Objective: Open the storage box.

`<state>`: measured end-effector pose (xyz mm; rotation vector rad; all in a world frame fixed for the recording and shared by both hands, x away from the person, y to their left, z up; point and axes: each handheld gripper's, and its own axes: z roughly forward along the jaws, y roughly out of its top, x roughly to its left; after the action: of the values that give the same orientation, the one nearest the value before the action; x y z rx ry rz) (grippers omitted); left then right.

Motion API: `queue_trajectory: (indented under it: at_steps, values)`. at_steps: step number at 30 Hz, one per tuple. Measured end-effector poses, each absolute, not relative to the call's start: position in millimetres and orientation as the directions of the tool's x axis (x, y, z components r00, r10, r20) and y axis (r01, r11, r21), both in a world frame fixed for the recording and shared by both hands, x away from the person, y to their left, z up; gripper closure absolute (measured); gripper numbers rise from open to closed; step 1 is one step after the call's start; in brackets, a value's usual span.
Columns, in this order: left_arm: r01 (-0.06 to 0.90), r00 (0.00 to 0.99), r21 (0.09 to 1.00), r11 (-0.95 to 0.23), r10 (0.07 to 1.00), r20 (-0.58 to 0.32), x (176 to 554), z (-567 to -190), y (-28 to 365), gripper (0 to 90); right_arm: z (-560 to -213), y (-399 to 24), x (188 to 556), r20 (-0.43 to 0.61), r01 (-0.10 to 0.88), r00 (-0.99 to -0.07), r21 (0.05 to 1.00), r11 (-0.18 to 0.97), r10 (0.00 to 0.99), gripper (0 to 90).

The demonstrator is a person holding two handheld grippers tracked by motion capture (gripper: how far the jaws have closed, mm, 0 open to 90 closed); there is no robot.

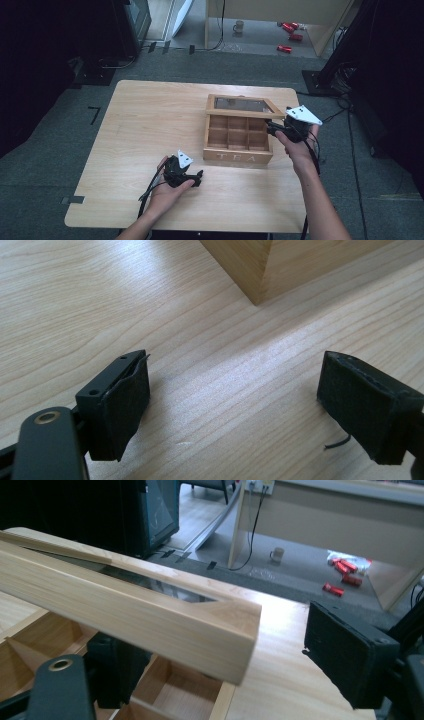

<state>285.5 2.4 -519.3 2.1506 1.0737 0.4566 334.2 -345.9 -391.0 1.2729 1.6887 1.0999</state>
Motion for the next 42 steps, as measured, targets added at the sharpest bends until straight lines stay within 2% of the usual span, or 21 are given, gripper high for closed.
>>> queue_trajectory:
  at_steps: [8,12,19,30,42]
  values:
    - [0.562,0.599,0.706,-0.431,0.801,0.011,285.5,-519.2,2.6,14.3,-389.1,-341.5,347.5,-0.108,0.315,-0.304,0.926,0.207,0.947,21.8]
    - [0.563,0.601,0.704,-0.432,0.799,0.011,285.5,-519.1,2.8,14.3,-386.6,-342.9,351.9,-0.081,0.292,-0.32,0.94,0.179,0.944,29.5]
    - [0.561,0.603,0.708,-0.43,0.798,0.008,285.6,-519.3,3.0,14.3,-381.0,-347.5,361.5,-0.064,0.27,-0.342,0.949,0.163,0.938,30.3]
    - [0.558,0.612,0.704,-0.441,0.791,0.01,286.6,-519.0,3.4,14.4,-365.0,-359.0,382.5,-0.107,0.227,-0.395,0.951,0.21,0.913,42.5]
    - [0.557,0.613,0.705,-0.439,0.79,0.008,287.6,-519.1,2.3,14.4,-353.7,-370.1,402.2,-0.103,0.226,-0.426,0.95,0.216,0.899,50.8]
